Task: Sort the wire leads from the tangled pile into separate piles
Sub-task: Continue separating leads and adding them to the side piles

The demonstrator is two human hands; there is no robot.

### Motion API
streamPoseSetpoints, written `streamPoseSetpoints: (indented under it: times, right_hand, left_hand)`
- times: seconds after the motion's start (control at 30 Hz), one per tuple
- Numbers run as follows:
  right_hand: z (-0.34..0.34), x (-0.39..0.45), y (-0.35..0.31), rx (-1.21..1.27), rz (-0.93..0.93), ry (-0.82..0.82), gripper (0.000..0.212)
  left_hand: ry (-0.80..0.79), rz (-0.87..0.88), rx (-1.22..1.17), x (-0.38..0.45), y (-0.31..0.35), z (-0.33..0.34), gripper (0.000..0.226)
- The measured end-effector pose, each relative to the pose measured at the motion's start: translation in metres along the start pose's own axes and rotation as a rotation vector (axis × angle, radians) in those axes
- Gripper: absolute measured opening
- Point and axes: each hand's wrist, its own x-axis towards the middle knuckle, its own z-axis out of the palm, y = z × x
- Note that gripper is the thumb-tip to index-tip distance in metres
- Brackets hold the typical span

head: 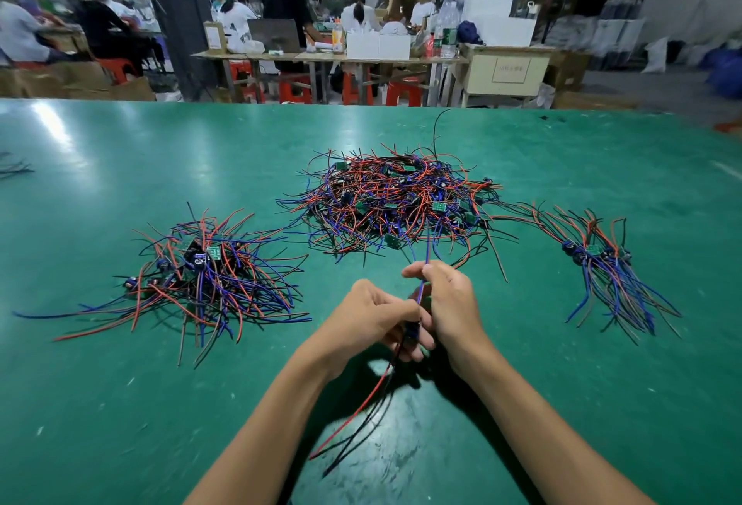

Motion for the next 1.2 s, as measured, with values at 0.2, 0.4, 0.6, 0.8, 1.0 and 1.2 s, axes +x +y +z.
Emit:
streamPoseSetpoints:
  times: [0.2, 0.4, 0.6, 0.8, 1.0, 1.2]
  right_hand:
    - [-0.004, 0.001, -0.005, 0.056, 0.027, 0.11, 0.029]
    - [-0.012, 0.004, -0.015, 0.292, 0.158, 0.148, 0.025]
    - [-0.026, 0.007, -0.017, 0.695, 0.482, 0.034, 0.021]
    - [-0.02, 0.001, -0.021, 0.191, 0.147, -0.183, 0.034]
    - [-0.022, -0.004, -0.022, 0.009, -0.083, -0.179, 0.02]
    - [-0.031, 0.003, -0.023, 0.215, 0.005, -0.017, 0.019]
  left_hand:
    - [-0.106, -0.008, 0.069, -0.004, 0.004, 0.0, 0.022]
    - [-0.129, -0.022, 0.113, -0.005, 0.004, 0.002, 0.021]
    - [-0.171, -0.049, 0.149, -0.003, 0.001, 0.003, 0.024]
    - [0.0, -0.032, 0.055, 0.001, 0.0, -0.009, 0.022]
    - [-0.027, -0.06, -0.161, 0.002, -0.004, -0.023, 0.028]
    - [0.191, 0.038, -0.019, 0.002, -0.005, -0.035, 0.027]
